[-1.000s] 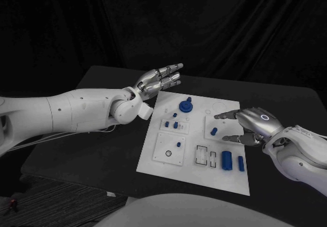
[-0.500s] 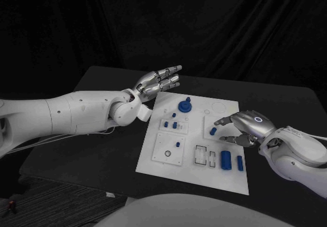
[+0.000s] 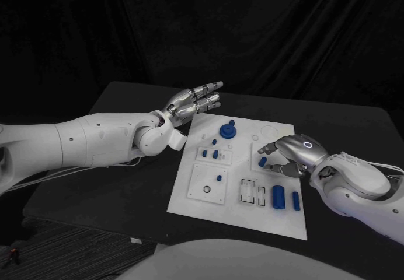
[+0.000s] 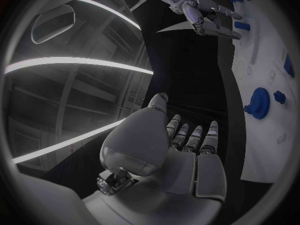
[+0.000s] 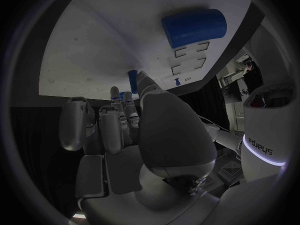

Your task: Assemble the parts on the task board

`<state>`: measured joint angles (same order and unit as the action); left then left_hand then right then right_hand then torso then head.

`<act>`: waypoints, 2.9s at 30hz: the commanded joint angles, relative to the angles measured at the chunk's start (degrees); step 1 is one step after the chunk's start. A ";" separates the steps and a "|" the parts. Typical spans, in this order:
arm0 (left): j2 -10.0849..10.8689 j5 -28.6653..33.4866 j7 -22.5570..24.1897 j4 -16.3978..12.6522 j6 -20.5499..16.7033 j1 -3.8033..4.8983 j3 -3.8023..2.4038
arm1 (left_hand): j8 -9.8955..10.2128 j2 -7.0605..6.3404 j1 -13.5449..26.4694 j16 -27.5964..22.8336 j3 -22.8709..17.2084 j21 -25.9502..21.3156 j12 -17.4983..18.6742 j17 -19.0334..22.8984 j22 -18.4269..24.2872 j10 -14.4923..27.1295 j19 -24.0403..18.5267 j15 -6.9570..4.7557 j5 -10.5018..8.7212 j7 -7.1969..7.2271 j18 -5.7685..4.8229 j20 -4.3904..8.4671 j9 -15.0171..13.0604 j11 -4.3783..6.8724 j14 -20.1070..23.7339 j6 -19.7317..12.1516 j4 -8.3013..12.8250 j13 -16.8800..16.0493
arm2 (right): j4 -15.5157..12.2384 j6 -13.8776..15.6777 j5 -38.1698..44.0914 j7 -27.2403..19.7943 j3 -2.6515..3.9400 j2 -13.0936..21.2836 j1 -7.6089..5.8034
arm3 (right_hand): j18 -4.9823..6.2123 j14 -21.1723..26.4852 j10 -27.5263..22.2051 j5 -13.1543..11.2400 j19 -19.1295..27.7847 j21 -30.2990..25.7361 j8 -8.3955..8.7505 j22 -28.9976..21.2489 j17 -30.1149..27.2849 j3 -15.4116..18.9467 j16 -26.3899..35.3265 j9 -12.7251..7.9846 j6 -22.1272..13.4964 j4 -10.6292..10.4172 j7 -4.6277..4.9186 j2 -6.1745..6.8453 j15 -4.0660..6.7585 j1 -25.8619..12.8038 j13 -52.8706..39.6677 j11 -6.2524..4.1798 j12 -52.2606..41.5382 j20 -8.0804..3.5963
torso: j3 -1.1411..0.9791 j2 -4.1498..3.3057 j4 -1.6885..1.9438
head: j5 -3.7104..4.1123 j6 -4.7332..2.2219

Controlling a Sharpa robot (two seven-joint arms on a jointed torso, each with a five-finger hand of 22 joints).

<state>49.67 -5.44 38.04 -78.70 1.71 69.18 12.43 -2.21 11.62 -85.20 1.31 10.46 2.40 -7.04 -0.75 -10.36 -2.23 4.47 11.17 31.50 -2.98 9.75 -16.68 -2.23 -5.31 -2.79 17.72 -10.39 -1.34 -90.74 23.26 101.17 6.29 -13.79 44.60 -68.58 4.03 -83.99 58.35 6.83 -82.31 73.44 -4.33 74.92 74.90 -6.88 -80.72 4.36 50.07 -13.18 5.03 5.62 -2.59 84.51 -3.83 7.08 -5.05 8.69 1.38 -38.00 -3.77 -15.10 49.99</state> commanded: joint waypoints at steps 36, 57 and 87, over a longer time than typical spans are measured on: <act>-0.50 0.03 0.49 0.60 0.91 -0.81 -0.06 | -0.27 0.11 -0.79 0.25 -0.58 0.15 -0.43 -0.06 0.17 0.14 0.54 0.44 0.63 -0.72 -0.66 -0.15 -0.11 0.45 0.17 0.82 1.11 -0.06 | 1.12 0.97 -4.19 -1.40 0.03 -1.65 0.73 | -0.50 -2.35 9.91 -1.69 -0.72 0.33 -2.48 10.46 1.82 -4.71 -0.39 0.98 13.45 3.73 2.51 -3.21 2.42 6.17 0.12 -2.54 0.93 -2.36 | 0.08 0.11 -0.09 | -0.48 0.01; -0.60 0.03 -0.04 0.83 0.67 -0.84 -0.06 | -0.62 0.16 -0.82 0.24 -1.03 0.11 -0.74 -0.06 0.48 0.07 0.57 0.43 0.72 -2.13 -0.87 -0.14 -0.33 0.95 0.17 2.69 1.71 -0.10 | -7.21 5.20 -4.20 -0.25 0.22 2.84 -4.72 | -0.73 -2.49 13.22 -3.48 -1.11 1.32 -2.80 10.77 2.08 -6.37 -0.44 1.59 15.86 5.04 1.97 -3.64 3.17 7.70 0.08 -3.42 0.98 -3.07 | 0.17 0.16 -0.11 | -1.10 0.01; -1.22 0.03 2.44 -0.22 -0.49 -0.97 -0.06 | -0.04 0.21 1.40 -1.31 -0.94 -1.94 0.95 0.75 8.19 0.98 -3.99 -6.85 0.38 -0.73 0.57 5.43 0.04 3.06 2.79 1.27 1.61 0.27 | -7.44 -4.52 5.49 -0.62 0.17 -11.05 1.08 | -1.03 -2.12 12.90 -0.71 -1.78 2.88 -1.65 11.17 -0.24 -7.28 1.00 1.58 15.76 5.85 2.09 -2.37 3.17 7.28 0.23 -3.29 1.53 -3.25 | -0.13 0.07 1.15 | -2.33 0.01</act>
<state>48.55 -5.44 38.47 -78.74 1.49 68.27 12.42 -2.50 11.87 -84.19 0.20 9.14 0.78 -6.37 -0.05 -2.23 -1.32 0.47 4.69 31.96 -3.67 9.75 -11.64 -2.27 -2.56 -0.02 19.25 -8.77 -1.15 -98.32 19.91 103.67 5.08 -13.65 33.74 -67.73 3.51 -83.95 71.06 5.77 -83.84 76.67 -6.31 74.92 74.73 -13.84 -79.88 5.96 66.12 -7.16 6.93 3.20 0.31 92.12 -3.49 3.88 -3.48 5.53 1.31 -37.87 -2.80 -17.39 50.00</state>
